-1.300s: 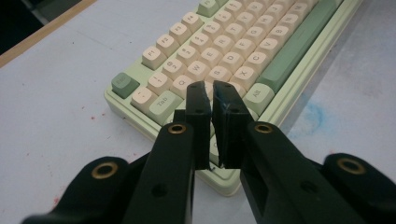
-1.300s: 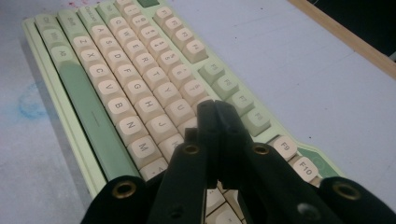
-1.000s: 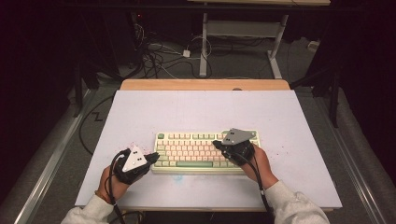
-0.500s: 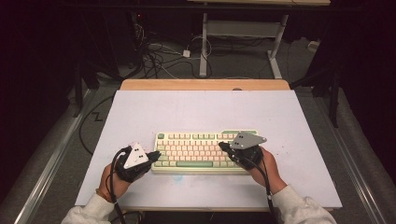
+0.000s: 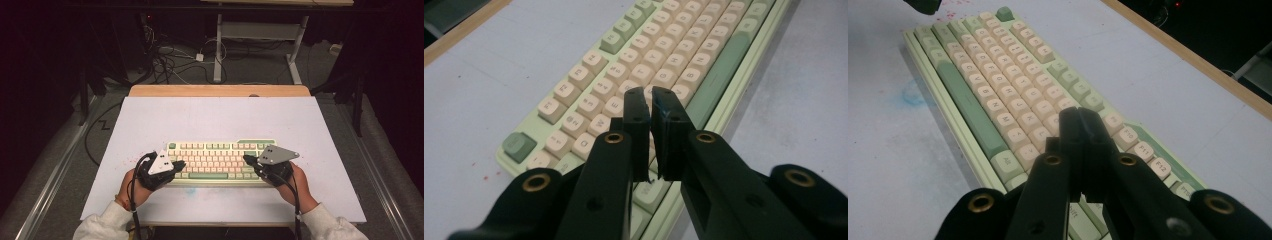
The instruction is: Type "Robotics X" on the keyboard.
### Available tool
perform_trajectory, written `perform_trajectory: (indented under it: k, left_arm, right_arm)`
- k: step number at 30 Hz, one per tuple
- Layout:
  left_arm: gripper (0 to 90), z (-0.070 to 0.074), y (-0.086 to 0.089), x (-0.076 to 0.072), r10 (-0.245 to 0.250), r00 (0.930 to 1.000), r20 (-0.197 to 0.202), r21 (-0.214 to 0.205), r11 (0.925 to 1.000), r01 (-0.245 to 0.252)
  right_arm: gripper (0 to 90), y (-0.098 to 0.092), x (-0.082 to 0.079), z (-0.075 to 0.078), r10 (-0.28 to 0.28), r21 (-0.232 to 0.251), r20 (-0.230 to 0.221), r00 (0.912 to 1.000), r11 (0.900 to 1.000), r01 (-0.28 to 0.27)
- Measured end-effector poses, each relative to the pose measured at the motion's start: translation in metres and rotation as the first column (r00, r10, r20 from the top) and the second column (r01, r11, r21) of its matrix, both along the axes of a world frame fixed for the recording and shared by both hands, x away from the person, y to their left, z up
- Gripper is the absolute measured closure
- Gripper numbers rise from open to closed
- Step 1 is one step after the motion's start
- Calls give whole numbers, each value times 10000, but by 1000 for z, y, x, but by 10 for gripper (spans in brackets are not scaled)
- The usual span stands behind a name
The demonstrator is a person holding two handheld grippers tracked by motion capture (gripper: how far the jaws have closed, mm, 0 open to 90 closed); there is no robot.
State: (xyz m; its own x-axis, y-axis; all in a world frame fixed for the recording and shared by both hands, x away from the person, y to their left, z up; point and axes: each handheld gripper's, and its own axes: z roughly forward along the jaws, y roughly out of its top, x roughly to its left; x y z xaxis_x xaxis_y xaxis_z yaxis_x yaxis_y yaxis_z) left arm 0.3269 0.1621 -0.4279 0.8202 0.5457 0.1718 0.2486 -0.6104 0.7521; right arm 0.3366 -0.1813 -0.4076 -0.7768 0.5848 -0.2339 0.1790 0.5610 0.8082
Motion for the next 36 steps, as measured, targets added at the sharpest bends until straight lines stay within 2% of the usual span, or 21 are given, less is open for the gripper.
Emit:
perform_trajectory:
  k: [6, 10, 17, 21, 31, 36]
  left_arm:
    - [837, -1, -16, 6, -351, 9992, -185, 53, 9994, 352]
    - [837, -3, -29, 9, -671, 9973, -301, 231, 9974, 679]
    - [837, -4, -48, 17, -1093, 9929, -475, 351, 9932, 1110]
    - [837, -5, -57, 21, -1284, 9902, -555, 561, 9897, 1315]
    - [837, -11, -67, 26, -1332, 9884, -727, 844, 9867, 1392]
    - [836, -14, -68, 29, -1251, 9889, -801, 857, 9876, 1318]
  right_arm:
    - [900, -8, -4, 0, -113, -28, -25, 9999, 9999, 113]
    - [900, -11, -6, -2, -90, -95, -71, 9999, 9999, 89]
    - [900, -9, -6, -5, 4, -147, -138, 9999, 9999, -6]
    - [900, -8, -6, -5, 80, -136, -139, 9999, 9999, -82]
    - [900, -10, -5, -4, 35, -186, -76, 10000, 9998, -36]
    - [900, -11, -4, -4, -19, -195, -66, 10000, 9998, 18]
